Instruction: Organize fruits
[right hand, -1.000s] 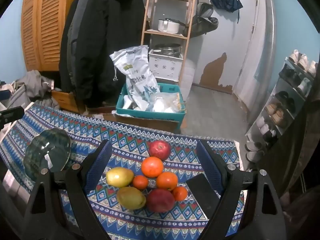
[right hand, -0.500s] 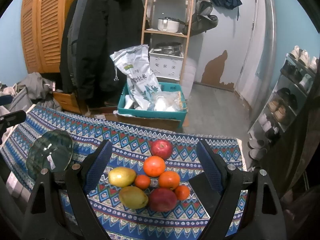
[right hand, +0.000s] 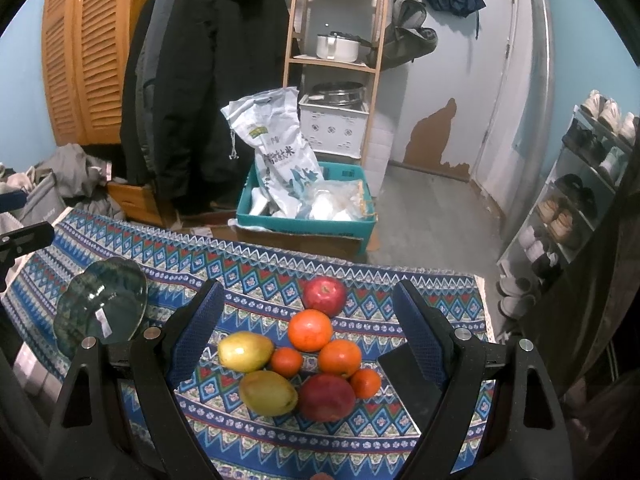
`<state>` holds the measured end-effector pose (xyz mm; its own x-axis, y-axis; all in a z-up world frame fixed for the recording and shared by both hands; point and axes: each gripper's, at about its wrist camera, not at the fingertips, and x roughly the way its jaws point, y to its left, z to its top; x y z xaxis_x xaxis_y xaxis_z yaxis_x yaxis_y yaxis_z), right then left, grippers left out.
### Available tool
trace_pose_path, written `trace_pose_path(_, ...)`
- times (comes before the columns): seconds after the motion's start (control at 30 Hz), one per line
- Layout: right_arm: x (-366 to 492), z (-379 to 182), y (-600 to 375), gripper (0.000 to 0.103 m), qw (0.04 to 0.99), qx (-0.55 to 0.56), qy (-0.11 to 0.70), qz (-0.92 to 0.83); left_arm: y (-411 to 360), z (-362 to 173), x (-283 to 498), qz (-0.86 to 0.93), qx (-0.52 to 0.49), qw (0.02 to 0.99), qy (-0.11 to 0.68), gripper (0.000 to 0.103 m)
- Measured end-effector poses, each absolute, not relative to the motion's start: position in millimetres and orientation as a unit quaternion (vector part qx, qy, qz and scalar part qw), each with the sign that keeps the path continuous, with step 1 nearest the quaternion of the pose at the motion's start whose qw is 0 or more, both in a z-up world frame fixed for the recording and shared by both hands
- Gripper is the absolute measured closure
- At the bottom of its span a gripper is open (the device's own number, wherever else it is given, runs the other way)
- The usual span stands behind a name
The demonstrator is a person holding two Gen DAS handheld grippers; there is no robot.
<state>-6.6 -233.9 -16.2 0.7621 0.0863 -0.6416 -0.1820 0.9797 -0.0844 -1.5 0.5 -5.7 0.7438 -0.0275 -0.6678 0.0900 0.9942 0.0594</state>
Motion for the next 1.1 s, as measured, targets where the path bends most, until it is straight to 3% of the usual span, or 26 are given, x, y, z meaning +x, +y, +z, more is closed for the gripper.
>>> trace_pose_path(1.1,-8.4,-18.1,-235.6,0.018,0.935,-0.075,0.339,0.071,-0.7,-8.2,-0.2,-0.036,0.042,0.932,0.359,0.001)
